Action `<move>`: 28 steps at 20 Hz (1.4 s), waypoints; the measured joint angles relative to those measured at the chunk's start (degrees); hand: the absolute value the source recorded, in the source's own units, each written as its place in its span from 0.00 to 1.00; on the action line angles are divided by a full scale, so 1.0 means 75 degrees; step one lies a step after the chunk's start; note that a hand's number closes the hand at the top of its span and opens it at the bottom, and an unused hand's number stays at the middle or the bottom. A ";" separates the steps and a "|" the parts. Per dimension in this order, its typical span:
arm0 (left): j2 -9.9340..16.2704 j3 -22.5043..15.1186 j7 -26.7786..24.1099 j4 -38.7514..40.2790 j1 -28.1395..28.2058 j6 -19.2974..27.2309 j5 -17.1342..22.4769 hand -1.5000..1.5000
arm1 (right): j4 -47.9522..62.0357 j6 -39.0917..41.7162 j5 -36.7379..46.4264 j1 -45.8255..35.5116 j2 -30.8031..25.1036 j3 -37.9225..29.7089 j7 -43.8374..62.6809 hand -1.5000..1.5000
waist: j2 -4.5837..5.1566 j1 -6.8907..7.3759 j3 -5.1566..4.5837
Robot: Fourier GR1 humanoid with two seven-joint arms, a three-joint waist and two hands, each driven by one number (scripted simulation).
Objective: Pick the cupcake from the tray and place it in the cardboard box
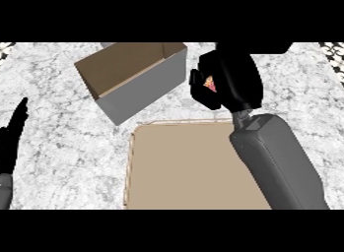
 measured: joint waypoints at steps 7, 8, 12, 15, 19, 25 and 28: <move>-0.0088 -0.0068 -0.0014 0.0074 -0.0183 -0.0023 -0.0134 0.50 | 0.1610 -0.0638 -0.1022 -0.1889 0.0500 -0.0319 0.0591 1.00 | 0.0040 0.0174 -0.0001; -0.0083 -0.0049 -0.0053 0.0058 -0.0152 -0.0019 -0.0145 0.50 | 0.1881 -0.0810 -0.1192 -0.2135 0.0524 -0.0287 0.0702 1.00 | 0.0042 0.0190 -0.0001; -0.0065 -0.0085 0.0001 -0.0021 -0.0200 -0.0139 -0.0162 0.50 | 0.3225 -0.1562 -0.1957 -0.3060 0.0579 -0.0392 0.0777 1.00 | 0.0071 0.0294 -0.0003; -0.0065 -0.0081 -0.0018 0.0031 -0.0309 -0.0181 -0.0169 0.50 | 0.4319 -0.2085 -0.2537 -0.3657 0.0597 -0.0438 0.0664 1.00 | 0.0107 0.0397 -0.0005; -0.0067 -0.0093 0.0027 0.0096 -0.0501 -0.0267 -0.0161 0.50 | 0.5665 -0.2559 -0.3136 -0.4439 0.0608 -0.0621 0.0358 1.00 | 0.0158 0.0525 -0.0008; -0.0174 -0.0206 0.0102 0.0163 -0.0829 -0.0300 -0.0216 0.50 | 0.7262 -0.3107 -0.3664 -0.5144 0.0612 -0.0573 -0.0002 1.00 | 0.0233 0.0739 -0.0013; -0.0179 -0.0238 0.0110 0.0235 -0.1010 -0.0320 -0.0251 0.50 | 0.7889 -0.3476 -0.3704 -0.5291 0.0613 -0.0537 -0.0019 1.00 | 0.0286 0.0827 -0.0017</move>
